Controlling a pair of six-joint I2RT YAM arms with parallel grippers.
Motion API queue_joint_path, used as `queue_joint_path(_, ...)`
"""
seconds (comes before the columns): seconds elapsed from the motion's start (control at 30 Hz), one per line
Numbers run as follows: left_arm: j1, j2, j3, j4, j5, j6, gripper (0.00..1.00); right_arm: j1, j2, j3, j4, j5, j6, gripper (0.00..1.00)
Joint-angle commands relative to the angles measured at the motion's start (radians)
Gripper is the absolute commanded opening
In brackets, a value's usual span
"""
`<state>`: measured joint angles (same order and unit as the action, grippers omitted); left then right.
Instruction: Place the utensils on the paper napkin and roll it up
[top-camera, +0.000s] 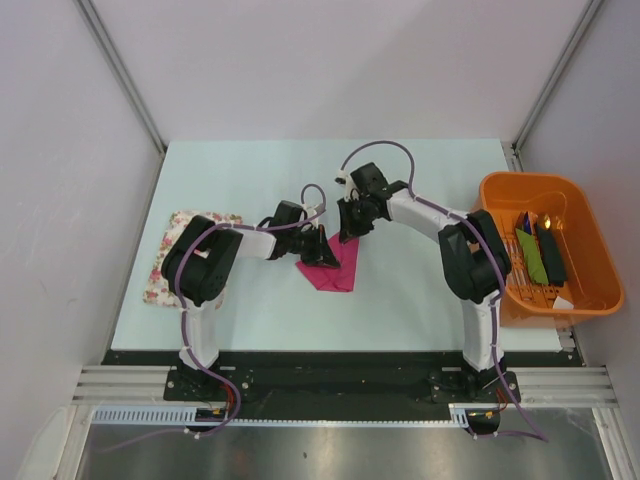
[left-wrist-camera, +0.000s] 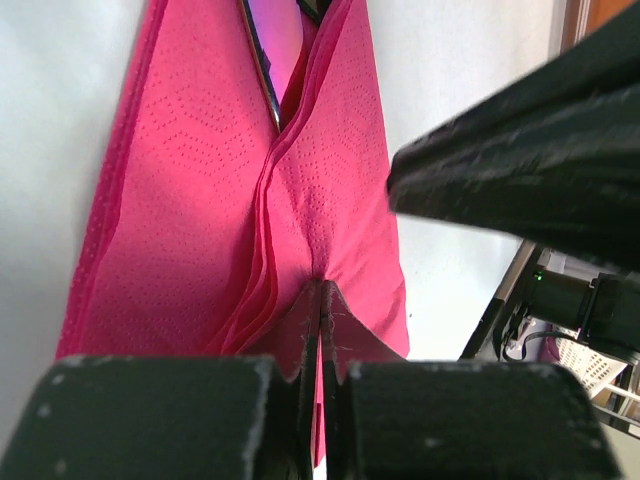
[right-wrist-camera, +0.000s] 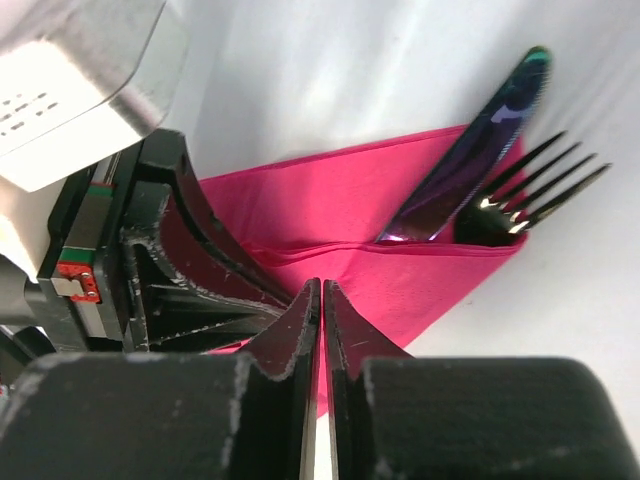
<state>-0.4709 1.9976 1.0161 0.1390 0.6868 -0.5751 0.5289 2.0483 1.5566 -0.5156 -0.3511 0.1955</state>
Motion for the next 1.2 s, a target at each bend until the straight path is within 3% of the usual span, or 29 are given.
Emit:
queue_joint_path(0.0,-0.003,0.035,-0.005,-0.088,-0.119,0.063,0.00,0.020,0.009,0.026,-0.011,0.041,-0.034,0.07)
queue_joint_path(0.43,-0.003,0.018,-0.005,-0.085,-0.118,0.067,0.01,0.065,0.111,-0.024,-0.021,0.141,-0.108,0.03)
queue_joint_path(0.9,-0.017,-0.169,-0.051,-0.044,-0.060,0.119,0.20,0.059,0.159,-0.104,0.014,0.152,-0.140,0.01)
queue_joint_path(1.17,-0.067,-0.128,-0.047,-0.035,-0.061,0.130,0.19,0.046,0.127,-0.112,0.011,0.110,-0.128,0.01)
